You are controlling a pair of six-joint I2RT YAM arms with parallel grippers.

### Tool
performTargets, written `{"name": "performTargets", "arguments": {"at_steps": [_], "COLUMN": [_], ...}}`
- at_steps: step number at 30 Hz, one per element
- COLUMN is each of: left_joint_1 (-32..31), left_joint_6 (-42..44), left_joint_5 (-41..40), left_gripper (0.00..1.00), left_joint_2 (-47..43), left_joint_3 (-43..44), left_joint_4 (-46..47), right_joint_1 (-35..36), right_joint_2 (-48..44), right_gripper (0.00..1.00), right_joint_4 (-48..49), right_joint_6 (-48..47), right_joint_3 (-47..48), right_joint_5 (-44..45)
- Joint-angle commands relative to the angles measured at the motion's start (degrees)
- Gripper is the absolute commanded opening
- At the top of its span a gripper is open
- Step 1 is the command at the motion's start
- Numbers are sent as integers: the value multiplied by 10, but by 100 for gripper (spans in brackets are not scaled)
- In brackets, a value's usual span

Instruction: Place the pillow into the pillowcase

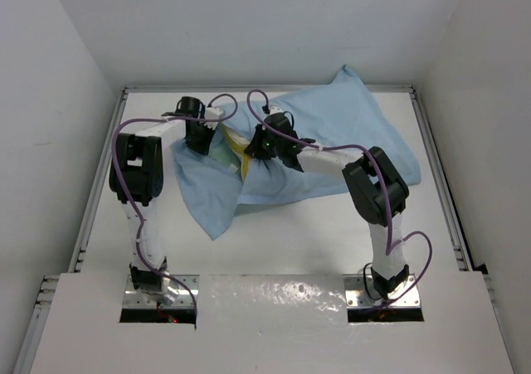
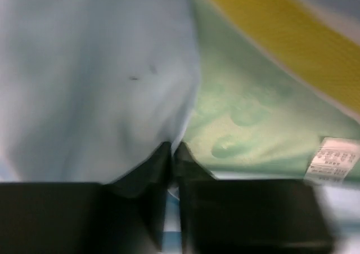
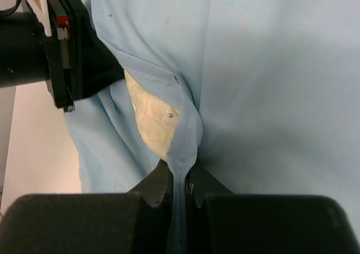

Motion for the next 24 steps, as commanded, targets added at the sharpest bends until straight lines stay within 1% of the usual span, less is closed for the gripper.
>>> {"name": "performTargets", "arguments": {"at_steps": [1,3,4,5,7,8,9,10,11,12,13,15,17,18,19,21,22,24], "left_joint_1": [10,27,35,52,68,94,102,108,118,123,125,125,125,125,124,124,120,110], "left_joint_6": [2,-9,-12,-14,-23,-32,-46,-51,-57,-71,-76,-84,-103,-123,-135,-153,-147,-128], "left_joint_5": [-55,-18,7,73,150,208,226,238,262,274,285,341,369,379,384,404,447,475], "left_gripper": [0,0,0,0,0,0,0,0,0,0,0,0,0,0,0,0,0,0], "left_joint_2": [14,-13,-23,-36,-82,-96,-105,-108,-106,-106,-106,-109,-108,-105,-101,-85,-79,-73], "left_joint_3": [-10,12,29,69,102,137,163,187,230,245,253,266,259,254,248,259,276,292], "left_joint_4": [12,-3,-24,-62,-85,-96,-103,-114,-130,-132,-134,-132,-117,-105,-81,-75,-84,-110], "right_joint_1": [8,9,9,12,20,22,30,35,40,45,44,46,49,56,60,70,71,75], "right_joint_2": [-9,-14,-16,-21,-27,-31,-35,-38,-49,-55,-62,-78,-79,-79,-79,-67,-59,-28], "right_gripper": [0,0,0,0,0,0,0,0,0,0,0,0,0,0,0,0,0,0], "right_joint_4": [33,20,-3,-19,-63,-73,-82,-88,-88,-88,-88,-88,-111,-117,-131,-143,-155,-165], "right_joint_6": [8,-16,-30,-46,-101,-120,-167,-195,-219,-252,-262,-292,-321,-354,-372,-402,-404,-403], "right_joint_3": [2,-2,-2,-2,-2,-7,-11,-17,-24,-42,-52,-67,-58,-52,-42,-24,3,39], "right_joint_5": [-17,-11,-8,8,22,23,18,10,-1,-23,-39,-74,-89,-102,-108,-117,-132,-144]}}
